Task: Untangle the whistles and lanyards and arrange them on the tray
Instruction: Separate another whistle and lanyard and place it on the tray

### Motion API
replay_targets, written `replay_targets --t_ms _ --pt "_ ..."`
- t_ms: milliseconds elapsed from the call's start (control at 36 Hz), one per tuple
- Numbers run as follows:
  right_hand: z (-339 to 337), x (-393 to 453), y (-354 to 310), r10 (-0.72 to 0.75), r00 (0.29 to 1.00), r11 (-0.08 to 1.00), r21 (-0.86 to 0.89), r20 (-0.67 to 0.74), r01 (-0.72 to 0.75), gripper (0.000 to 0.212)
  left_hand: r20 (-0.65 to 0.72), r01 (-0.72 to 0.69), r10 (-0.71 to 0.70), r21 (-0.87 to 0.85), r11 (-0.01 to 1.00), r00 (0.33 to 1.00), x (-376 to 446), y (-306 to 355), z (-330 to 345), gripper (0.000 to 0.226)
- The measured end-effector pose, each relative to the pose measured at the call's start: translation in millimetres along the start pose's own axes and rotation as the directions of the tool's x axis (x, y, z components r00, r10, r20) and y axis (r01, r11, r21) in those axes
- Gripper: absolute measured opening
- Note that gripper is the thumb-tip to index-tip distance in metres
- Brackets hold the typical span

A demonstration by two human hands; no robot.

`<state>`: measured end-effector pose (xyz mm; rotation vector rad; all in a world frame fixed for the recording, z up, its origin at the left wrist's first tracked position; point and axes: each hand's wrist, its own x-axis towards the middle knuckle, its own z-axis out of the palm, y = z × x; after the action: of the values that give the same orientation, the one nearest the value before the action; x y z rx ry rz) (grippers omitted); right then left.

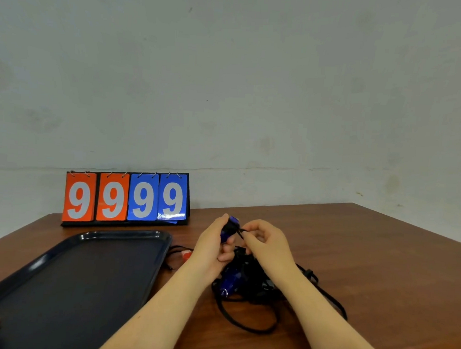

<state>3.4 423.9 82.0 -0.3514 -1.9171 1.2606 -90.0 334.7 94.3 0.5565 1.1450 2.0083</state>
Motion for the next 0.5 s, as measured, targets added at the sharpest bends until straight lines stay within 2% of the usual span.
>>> replay_targets --t_ms 111,222,306,361,417,472,500 --pt "0.2 2.1 2.0 0.027 0.999 0.987 -0.157 -0.030 -0.032 0.011 0.030 0.069 -0.065 -0.184 0.980 0.997 -3.0 1.5 -0.5 0.023" --pt "-0.1 0.4 0.3 -0.012 0.999 0.969 -0.248 -0.044 0.001 0.011 0.029 0.097 -0.093 -0.233 0.968 0.995 -4.2 0.8 0.1 0.023" --pt "-1.2 1.0 -0.3 0.008 0.999 0.972 -0.233 -0.041 -0.017 0.011 0.035 0.104 -0.099 -0.240 0.965 0.995 -4.0 0.8 1.0 0.023" --pt "-1.6 1.2 -2.4 0.071 0.996 0.994 -0.080 -0.045 -0.075 0.011 0.051 0.111 -0.101 -0.246 0.963 0.994 -4.5 1.5 0.6 0.026" --pt "-2.6 1.4 -5.5 0.148 0.989 0.964 0.225 -0.006 -0.143 0.016 0.078 0.111 -0.096 -0.231 0.967 0.992 -5.3 2.0 0.7 0.025" --pt "-2.8 2.2 -7.8 0.175 0.980 0.810 0.552 0.099 -0.200 0.018 0.096 0.103 -0.085 -0.204 0.974 0.992 -4.9 0.8 1.6 0.023" --pt "-3.1 3.1 -7.9 0.182 0.972 0.716 0.658 0.149 -0.234 0.018 0.102 0.106 -0.087 -0.199 0.974 0.991 -4.3 -0.3 2.7 0.023"
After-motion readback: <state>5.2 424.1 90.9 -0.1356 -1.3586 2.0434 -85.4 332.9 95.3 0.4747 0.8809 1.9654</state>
